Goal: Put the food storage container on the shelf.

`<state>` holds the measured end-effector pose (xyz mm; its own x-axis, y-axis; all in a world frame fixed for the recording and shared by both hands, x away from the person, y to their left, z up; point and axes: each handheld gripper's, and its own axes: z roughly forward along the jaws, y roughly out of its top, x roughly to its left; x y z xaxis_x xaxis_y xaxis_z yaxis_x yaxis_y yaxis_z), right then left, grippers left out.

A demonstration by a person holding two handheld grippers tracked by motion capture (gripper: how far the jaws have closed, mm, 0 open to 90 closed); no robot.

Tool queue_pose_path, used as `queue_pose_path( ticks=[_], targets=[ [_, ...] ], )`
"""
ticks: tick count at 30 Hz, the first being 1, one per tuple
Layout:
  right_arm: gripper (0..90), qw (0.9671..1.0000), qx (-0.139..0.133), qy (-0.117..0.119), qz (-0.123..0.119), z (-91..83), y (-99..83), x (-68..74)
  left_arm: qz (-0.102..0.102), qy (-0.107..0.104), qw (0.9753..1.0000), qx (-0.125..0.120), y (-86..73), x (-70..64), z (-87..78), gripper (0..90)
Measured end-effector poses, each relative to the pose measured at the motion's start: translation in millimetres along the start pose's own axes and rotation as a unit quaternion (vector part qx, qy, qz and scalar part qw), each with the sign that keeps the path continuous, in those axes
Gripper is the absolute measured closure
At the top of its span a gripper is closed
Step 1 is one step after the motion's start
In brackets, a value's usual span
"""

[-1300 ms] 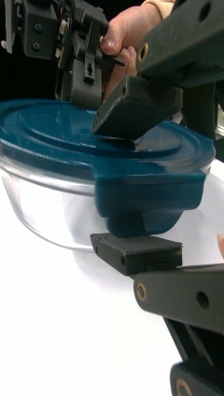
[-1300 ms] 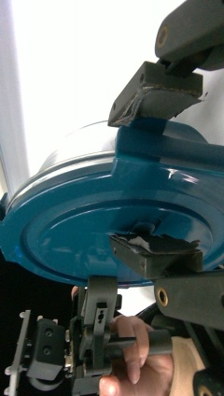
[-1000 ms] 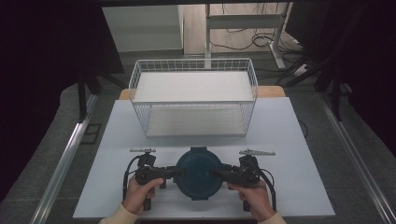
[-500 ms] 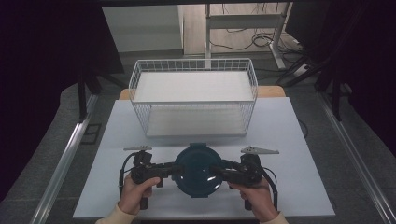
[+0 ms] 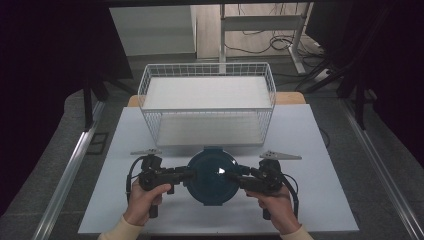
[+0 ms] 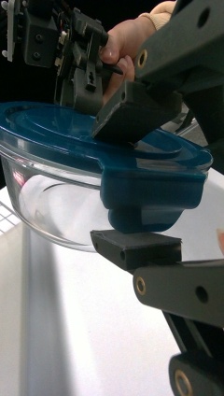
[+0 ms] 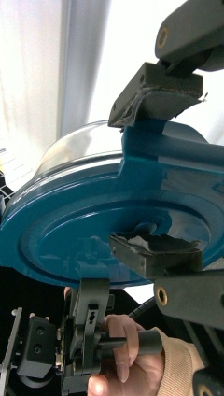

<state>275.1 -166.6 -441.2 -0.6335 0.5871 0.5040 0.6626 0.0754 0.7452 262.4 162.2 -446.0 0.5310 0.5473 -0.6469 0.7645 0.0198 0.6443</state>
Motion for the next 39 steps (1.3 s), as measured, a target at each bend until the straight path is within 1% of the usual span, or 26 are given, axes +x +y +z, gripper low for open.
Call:
queue_pose_path(
  ticks=[3, 4, 5, 8, 11, 13, 18, 19, 22, 23, 24, 25, 27, 30, 31, 32, 33, 36, 37, 39],
  targets=[
    [37.1, 1.0, -0.002, 0.0, -0.003, 0.2, 5.8, 0.4, 0.002, 0.0, 1.0, -0.001, 4.2, -0.4, -1.0, 45.3],
    [37.1, 1.0, -0.002, 0.0, -0.003, 0.2, 5.8, 0.4, 0.003, -0.001, 1.0, -0.003, 7.0, -0.9, -1.3, 45.3],
    [37.2, 1.0, -0.004, -0.001, -0.005, -0.3, 11.0, 0.7, 0.005, -0.001, 1.0, -0.005, 11.5, -1.6, -1.6, 45.4],
    [37.2, 0.9999, -0.007, -0.002, -0.008, -1.2, 18.5, 1.0, 0.008, -0.002, 0.9999, -0.007, 20.0, -3.2, -2.3, 45.4],
    [37.1, 0.9999, -0.009, -0.002, -0.013, -2.9, 26.3, 1.7, 0.015, -0.002, 0.9999, -0.007, 28.2, -5.9, -3.7, 45.4],
    [37.2, 0.9998, -0.01, -0.002, -0.015, -4.1, 31.7, 2.0, 0.017, 0.0, 0.9998, -0.011, 34.3, -8.4, -4.4, 45.4],
    [37.2, 0.9997, -0.016, -0.002, -0.017, -6.4, 45.3, 3.1, 0.022, -0.001, 0.9996, -0.017, 47.5, -11.2, -6.3, 45.5],
    [37.2, 0.9997, -0.016, -0.002, -0.017, -6.4, 45.3, 3.1, 0.022, -0.001, 0.9996, -0.017, 47.5, -11.2, -6.3, 45.5],
    [37.2, 0.9997, -0.018, 0.0, -0.018, -7.6, 55.9, 2.7, 0.025, 0.001, 0.9994, -0.022, 58.6, -15.0, -8.2, 45.7],
    [37.2, 0.9997, -0.018, 0.0, -0.016, -8.0, 58.4, 2.8, 0.025, 0.001, 0.9994, -0.022, 58.6, -15.0, -8.2, 45.8],
    [37.2, 0.9997, -0.02, 0.001, -0.016, -8.5, 61.5, 2.8, 0.028, 0.0, 0.9993, -0.024, 64.5, -16.7, -9.9, 46.0],
    [37.2, 0.9997, -0.02, 0.002, -0.015, -8.9, 63.3, 2.9, 0.028, 0.0, 0.9993, -0.024, 64.5, -16.7, -9.9, 46.1],
    [37.2, 0.9996, -0.022, 0.003, -0.016, -9.9, 68.2, 3.0, 0.032, -0.001, 0.9991, -0.027, 73.5, -18.8, -11.0, 46.2],
    [37.2, 0.9995, -0.026, 0.003, -0.015, -10.9, 75.6, 2.8, 0.032, -0.002, 0.9991, -0.027, 81.6, -19.8, -10.9, 46.2],
    [37.2, 0.9995, -0.026, 0.003, -0.015, -10.9, 75.6, 2.8, 0.032, -0.002, 0.9991, -0.027, 81.6, -19.8, -10.9, 46.2],
    [37.2, 0.9995, -0.027, 0.003, -0.015, -11.1, 81.2, 2.0, 0.032, -0.001, 0.9991, -0.029, 86.4, -20.5, -11.1, 46.2],
    [37.2, 0.9995, -0.027, 0.003, -0.015, -11.3, 83.0, 2.1, 0.033, -0.001, 0.999, -0.03, 88.8, -21.1, -11.5, 46.2],
    [37.2, 0.9995, -0.028, 0.003, -0.017, -11.7, 87.8, 2.9, 0.038, -0.001, 0.9987, -0.033, 94.3, -22.9, -13.4, 46.2],
    [37.2, 0.9993, -0.031, 0.002, -0.022, -12.7, 94.0, 4.8, 0.041, 0.001, 0.9985, -0.037, 99.7, -25.5, -15.6, 46.1],
    [37.3, 0.9992, -0.032, 0.003, -0.025, -12.7, 99.5, 6.0, 0.045, 0.004, 0.9982, -0.039, 104.8, -27.8, -17.8, 45.9]
  ],
)
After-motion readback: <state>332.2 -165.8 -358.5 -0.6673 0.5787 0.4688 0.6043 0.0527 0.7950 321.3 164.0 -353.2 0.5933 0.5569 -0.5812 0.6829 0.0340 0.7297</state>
